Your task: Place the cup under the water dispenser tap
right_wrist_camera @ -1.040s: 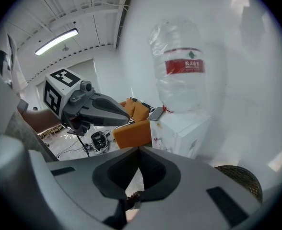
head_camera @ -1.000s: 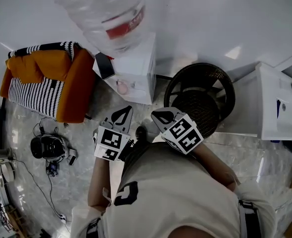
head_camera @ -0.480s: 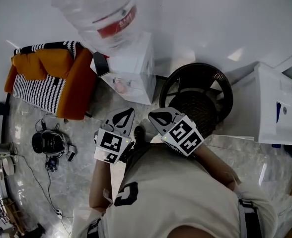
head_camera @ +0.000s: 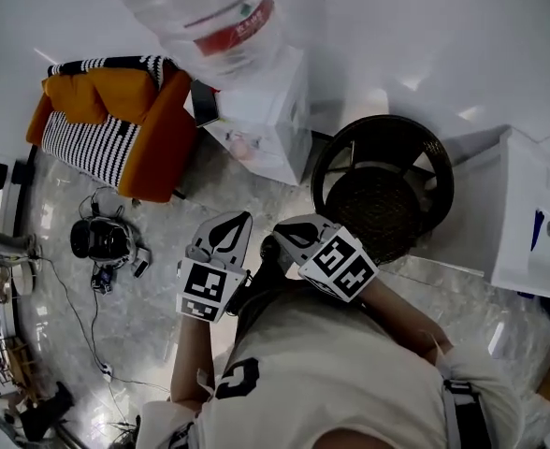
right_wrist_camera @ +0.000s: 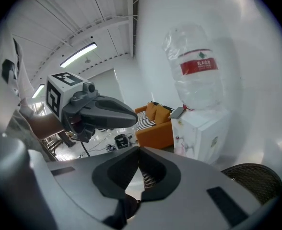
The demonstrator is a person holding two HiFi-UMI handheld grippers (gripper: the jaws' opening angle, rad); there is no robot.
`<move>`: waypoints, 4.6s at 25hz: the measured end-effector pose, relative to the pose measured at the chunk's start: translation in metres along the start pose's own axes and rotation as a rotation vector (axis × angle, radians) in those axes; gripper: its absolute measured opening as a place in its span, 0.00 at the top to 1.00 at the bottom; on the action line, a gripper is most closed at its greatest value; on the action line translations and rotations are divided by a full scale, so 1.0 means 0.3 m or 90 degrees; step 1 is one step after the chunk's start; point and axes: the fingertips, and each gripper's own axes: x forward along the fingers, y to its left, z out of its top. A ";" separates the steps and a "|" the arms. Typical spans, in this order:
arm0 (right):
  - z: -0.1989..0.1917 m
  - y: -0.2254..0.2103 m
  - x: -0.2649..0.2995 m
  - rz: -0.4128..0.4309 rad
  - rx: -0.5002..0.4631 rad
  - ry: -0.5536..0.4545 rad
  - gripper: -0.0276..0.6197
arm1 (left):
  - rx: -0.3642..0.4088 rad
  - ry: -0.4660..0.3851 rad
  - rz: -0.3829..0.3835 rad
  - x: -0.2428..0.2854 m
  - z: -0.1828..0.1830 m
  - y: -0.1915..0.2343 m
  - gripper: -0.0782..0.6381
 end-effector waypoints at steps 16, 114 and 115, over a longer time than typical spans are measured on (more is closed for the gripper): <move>0.023 0.173 0.202 -0.036 -0.021 0.068 0.92 | -0.041 -0.049 -0.005 -0.190 -0.140 0.158 0.81; -0.037 0.441 -0.165 -0.212 -0.047 -0.074 0.92 | 0.018 -0.102 -0.123 -0.502 -0.156 -0.280 0.81; -0.030 0.443 -0.161 -0.215 -0.048 -0.072 0.92 | 0.019 -0.105 -0.127 -0.504 -0.153 -0.276 0.81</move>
